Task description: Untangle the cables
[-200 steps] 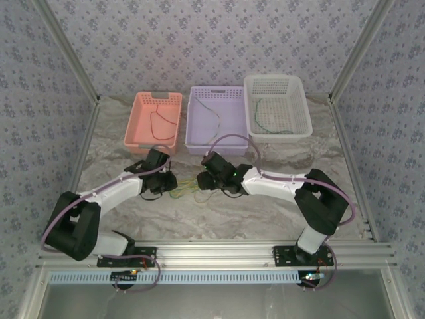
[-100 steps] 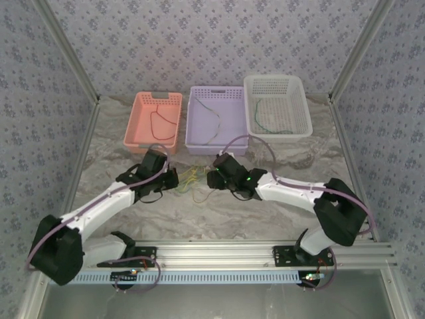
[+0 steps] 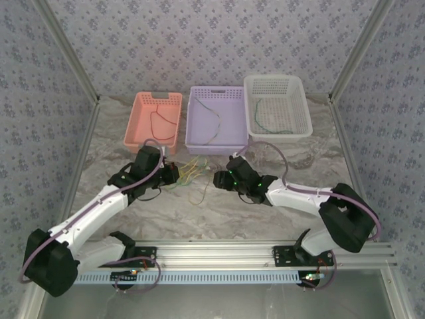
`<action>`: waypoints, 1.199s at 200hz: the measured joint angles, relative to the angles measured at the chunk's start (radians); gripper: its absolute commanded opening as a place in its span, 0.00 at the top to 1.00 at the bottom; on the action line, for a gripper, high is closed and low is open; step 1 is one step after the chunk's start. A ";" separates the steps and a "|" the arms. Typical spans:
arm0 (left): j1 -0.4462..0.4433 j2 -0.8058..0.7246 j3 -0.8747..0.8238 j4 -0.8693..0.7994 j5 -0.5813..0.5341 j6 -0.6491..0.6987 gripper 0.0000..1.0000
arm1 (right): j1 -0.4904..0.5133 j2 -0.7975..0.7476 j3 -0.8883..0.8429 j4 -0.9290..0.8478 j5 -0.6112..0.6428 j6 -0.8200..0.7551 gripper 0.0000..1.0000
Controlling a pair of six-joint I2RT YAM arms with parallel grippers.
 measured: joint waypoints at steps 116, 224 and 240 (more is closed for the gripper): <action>-0.013 0.000 0.021 0.079 0.053 -0.037 1.00 | 0.000 -0.277 -0.029 0.129 -0.071 -0.017 0.50; -0.020 0.044 0.029 0.147 0.130 -0.075 1.00 | -0.022 -0.084 0.049 0.214 -0.192 -0.029 0.61; -0.020 0.044 0.029 0.152 0.132 -0.079 1.00 | -0.026 -0.054 0.083 0.222 -0.199 -0.027 0.74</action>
